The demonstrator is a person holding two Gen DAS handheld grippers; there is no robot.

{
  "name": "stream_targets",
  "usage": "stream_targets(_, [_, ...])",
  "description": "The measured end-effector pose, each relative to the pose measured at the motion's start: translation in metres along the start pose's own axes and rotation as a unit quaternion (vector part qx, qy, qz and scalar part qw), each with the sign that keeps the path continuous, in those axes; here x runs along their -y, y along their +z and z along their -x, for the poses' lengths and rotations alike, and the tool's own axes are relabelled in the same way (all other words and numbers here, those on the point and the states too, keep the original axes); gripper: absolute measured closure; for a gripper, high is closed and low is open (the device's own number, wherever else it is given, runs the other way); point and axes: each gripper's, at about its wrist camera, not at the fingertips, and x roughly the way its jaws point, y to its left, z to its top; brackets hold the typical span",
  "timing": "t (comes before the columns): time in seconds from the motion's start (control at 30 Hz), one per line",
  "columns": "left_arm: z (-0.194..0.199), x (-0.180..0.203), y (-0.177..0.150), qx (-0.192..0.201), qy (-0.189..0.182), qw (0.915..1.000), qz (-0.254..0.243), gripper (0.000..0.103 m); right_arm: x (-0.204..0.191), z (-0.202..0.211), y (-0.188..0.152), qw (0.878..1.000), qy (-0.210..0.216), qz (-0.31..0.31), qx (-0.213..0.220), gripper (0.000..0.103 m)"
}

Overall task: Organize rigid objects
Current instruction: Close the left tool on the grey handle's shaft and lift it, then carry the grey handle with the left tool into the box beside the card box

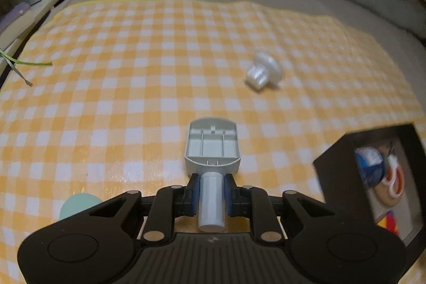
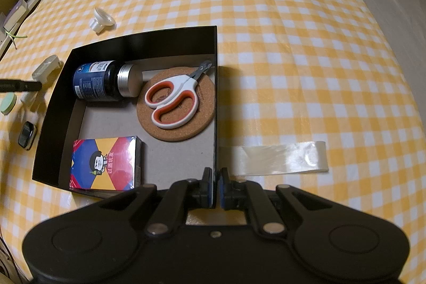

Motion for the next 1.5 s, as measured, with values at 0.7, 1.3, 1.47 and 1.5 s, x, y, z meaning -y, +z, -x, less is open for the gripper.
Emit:
stream_targets(0.7, [0.074,0.089,0.007,0.080,-0.166,0.9799,-0.076,0.083,0.000,0.000,0.000,1.000,-0.001,0.000,0.000,0.097])
stream_targets(1.3, [0.035,0.197,-0.052,-0.025,-0.227,0.9395,-0.255,0.083,0.000,-0.003,0.000,1.000,0.000,-0.002,0.000,0.097])
stream_targets(1.47, [0.020,0.210,-0.049,-0.032,-0.222,0.9369,-0.268,0.083,-0.001,-0.003,0.000,1.000,0.000,-0.002,0.000,0.097])
stream_targets(1.5, [0.018,0.212,-0.050,-0.033,-0.223,0.9349,-0.274,0.083,0.000,-0.003,0.000,1.000,0.000,-0.003,0.000,0.097])
